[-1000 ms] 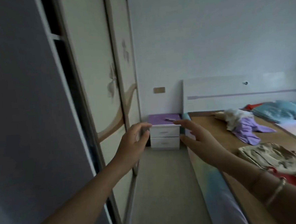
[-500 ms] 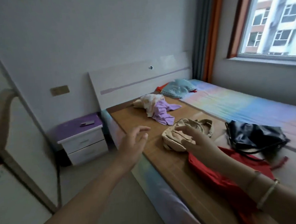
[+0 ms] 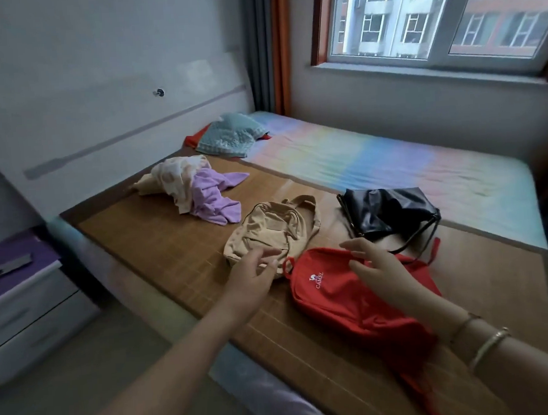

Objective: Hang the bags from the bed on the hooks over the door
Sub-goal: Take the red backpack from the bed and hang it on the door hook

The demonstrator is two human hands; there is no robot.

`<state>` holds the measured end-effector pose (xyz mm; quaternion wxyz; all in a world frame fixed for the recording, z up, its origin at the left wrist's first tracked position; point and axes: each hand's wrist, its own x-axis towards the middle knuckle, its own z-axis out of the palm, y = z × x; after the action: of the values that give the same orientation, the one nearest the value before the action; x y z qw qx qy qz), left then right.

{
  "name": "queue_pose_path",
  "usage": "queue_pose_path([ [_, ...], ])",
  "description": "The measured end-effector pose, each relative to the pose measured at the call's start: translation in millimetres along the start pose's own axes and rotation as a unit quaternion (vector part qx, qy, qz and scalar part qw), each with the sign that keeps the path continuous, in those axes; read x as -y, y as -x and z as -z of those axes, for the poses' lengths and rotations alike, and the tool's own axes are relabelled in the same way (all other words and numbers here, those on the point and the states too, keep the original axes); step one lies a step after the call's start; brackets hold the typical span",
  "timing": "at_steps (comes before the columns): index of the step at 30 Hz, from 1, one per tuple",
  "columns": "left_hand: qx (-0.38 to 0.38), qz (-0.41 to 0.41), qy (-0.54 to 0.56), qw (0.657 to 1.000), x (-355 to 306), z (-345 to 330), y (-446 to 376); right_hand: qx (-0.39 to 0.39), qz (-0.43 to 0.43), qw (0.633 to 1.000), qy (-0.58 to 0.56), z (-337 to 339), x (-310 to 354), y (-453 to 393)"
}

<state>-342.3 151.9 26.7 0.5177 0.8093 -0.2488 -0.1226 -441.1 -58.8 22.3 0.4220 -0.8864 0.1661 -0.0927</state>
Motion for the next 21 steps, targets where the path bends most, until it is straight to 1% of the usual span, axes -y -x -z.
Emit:
queue_pose_path([
  [4,0.012,0.054,0.010,0.998,35.3,-25.5,-44.2,0.017,-0.041,0.999,0.000,-16.7,-48.9,-57.8],
  [9,0.011,0.169,0.000,0.985,86.8,-54.9,-110.2,0.064,-0.101,0.993,0.017,-44.9,-113.5,-141.8],
  [12,0.010,0.212,0.003,0.977,117.8,-76.7,-153.3,0.103,-0.123,0.986,0.039,-60.9,-153.9,-189.6],
  [18,0.013,0.279,0.011,0.960,176.0,-122.7,-208.3,0.158,-0.129,0.973,0.111,-97.8,-217.1,-261.7],
  [21,0.021,0.322,0.010,0.946,205.6,-142.5,-226.9,0.167,-0.117,0.970,0.136,-116.9,-246.7,-291.7],
])
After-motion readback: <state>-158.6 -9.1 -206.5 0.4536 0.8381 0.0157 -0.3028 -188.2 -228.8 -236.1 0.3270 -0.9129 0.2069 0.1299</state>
